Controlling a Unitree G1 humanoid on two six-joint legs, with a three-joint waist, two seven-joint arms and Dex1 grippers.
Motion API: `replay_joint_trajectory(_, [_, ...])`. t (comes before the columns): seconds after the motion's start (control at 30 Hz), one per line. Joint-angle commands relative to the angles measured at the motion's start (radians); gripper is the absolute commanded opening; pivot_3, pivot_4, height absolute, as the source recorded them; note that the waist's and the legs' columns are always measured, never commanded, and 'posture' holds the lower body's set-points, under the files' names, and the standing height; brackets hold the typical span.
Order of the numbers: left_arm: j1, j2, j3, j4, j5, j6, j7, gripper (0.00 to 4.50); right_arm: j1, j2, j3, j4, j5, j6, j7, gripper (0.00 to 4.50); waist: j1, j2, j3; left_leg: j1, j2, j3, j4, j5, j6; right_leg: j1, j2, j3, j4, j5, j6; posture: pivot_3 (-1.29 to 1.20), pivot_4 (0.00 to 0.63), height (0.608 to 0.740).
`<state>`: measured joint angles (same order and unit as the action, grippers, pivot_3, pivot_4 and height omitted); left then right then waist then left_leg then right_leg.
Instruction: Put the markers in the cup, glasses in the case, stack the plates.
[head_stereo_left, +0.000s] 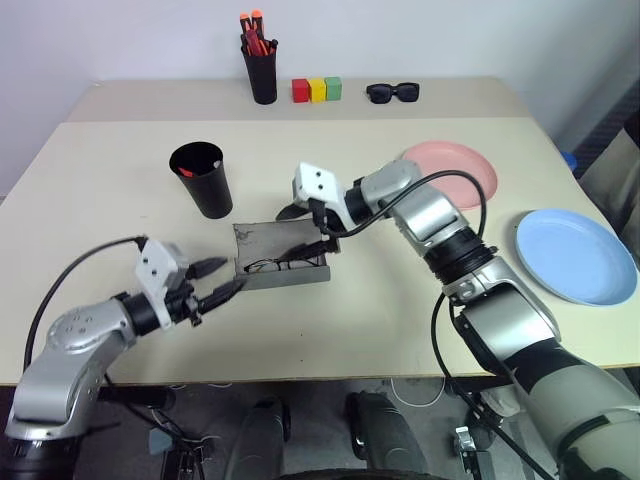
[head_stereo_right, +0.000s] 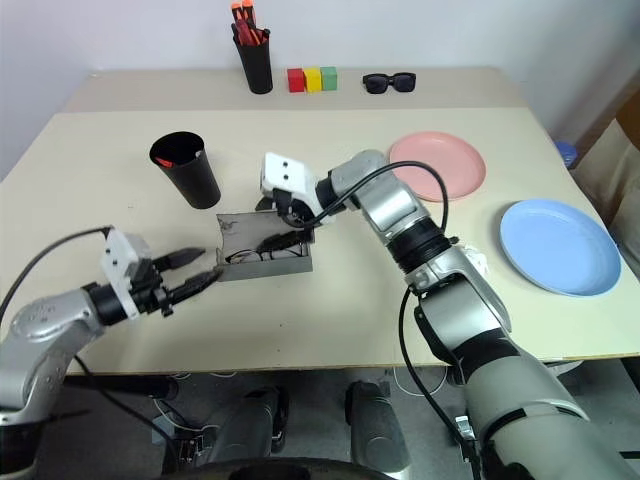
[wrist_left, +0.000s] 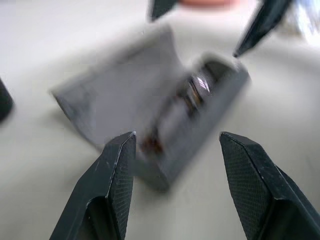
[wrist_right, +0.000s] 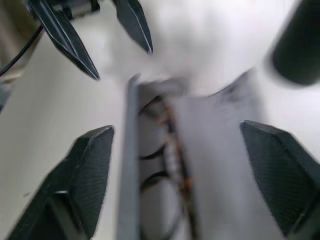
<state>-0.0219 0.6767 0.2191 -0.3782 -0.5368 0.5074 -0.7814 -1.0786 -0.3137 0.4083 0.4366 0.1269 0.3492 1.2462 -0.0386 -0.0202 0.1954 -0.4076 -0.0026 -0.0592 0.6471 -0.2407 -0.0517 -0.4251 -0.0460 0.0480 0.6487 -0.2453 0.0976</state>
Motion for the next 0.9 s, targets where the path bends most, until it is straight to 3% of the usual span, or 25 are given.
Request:
replay_joint_trajectory(0.03, [-0.123,0.000,-0.044,-0.034,-0.006,0.133,0.099,2.72,0.095,-0.059,-0.088,-0.220,0.030,0.052,-0.061,3.91,0.001,0.000,0.000,0.000,0.000,-0.001,0.000,0.000,0.000,0.000,0.000,0.000,0.000,0.000,0.000,0.00,0.150,0.740])
replay_joint_trajectory(0.13, [-0.252,-0.031,-0.096,0.003,0.019,0.188,0.159,1.43,0.220,-0.098,-0.134,-0.393,0.034,0.069,-0.126,3.95,0.003,0.000,0.000,0.000,-0.001,-0.001,0.000,0.000,0.000,0.001,0.000,-0.001,0.000,0.000,0.000,0.00,0.150,0.740])
replay_joint_trajectory(0.2, [-0.350,-0.055,-0.161,0.040,0.062,0.202,0.187,0.28,0.313,-0.120,-0.164,-0.501,0.026,0.060,-0.182,3.95,0.003,-0.001,0.000,0.000,-0.001,-0.001,0.000,0.000,0.000,0.001,0.000,0.000,0.001,0.000,0.000,0.00,0.150,0.740])
replay_joint_trajectory(0.23, [-0.394,-0.065,-0.192,0.063,0.087,0.217,0.203,0.03,0.354,-0.129,-0.177,-0.549,0.019,0.055,-0.210,3.95,0.001,-0.001,0.000,0.000,-0.001,-0.001,0.000,0.000,0.000,0.001,0.000,0.000,0.001,0.000,0.000,0.00,0.150,0.740])
replay_joint_trajectory(0.4, [-0.686,-0.192,-0.260,0.316,0.135,0.416,0.322,0.03,0.591,-0.193,-0.226,-0.828,0.003,0.103,-0.327,3.95,0.003,-0.001,0.000,0.000,-0.002,-0.001,0.001,0.000,0.000,0.001,0.001,0.000,0.001,0.000,0.001,0.00,0.150,0.740])
replay_joint_trajectory(0.57, [-0.867,-0.251,-0.304,0.561,0.170,0.490,0.307,0.03,0.725,-0.212,-0.232,-1.011,0.015,0.224,-0.423,3.95,-0.011,-0.001,0.000,0.000,-0.002,0.000,0.001,0.000,0.000,0.000,0.001,0.001,0.001,-0.001,0.001,0.00,0.150,0.740])
replay_joint_trajectory(0.73, [-0.958,-0.242,-0.381,0.711,0.189,0.601,0.225,0.03,0.789,-0.242,-0.254,-1.069,0.003,0.268,-0.485,3.95,-0.004,-0.001,0.000,0.000,-0.002,-0.001,0.001,0.000,0.000,0.001,0.002,0.001,0.001,-0.001,0.001,0.00,0.150,0.740])
replay_joint_trajectory(0.9, [-0.935,-0.207,-0.385,0.698,0.181,0.641,0.158,0.03,0.823,-0.299,-0.314,-1.074,0.013,0.277,-0.506,3.95,-0.004,-0.001,0.000,0.000,-0.002,0.000,0.001,0.000,0.000,0.001,0.001,0.001,0.000,-0.001,0.002,0.00,0.150,0.740])
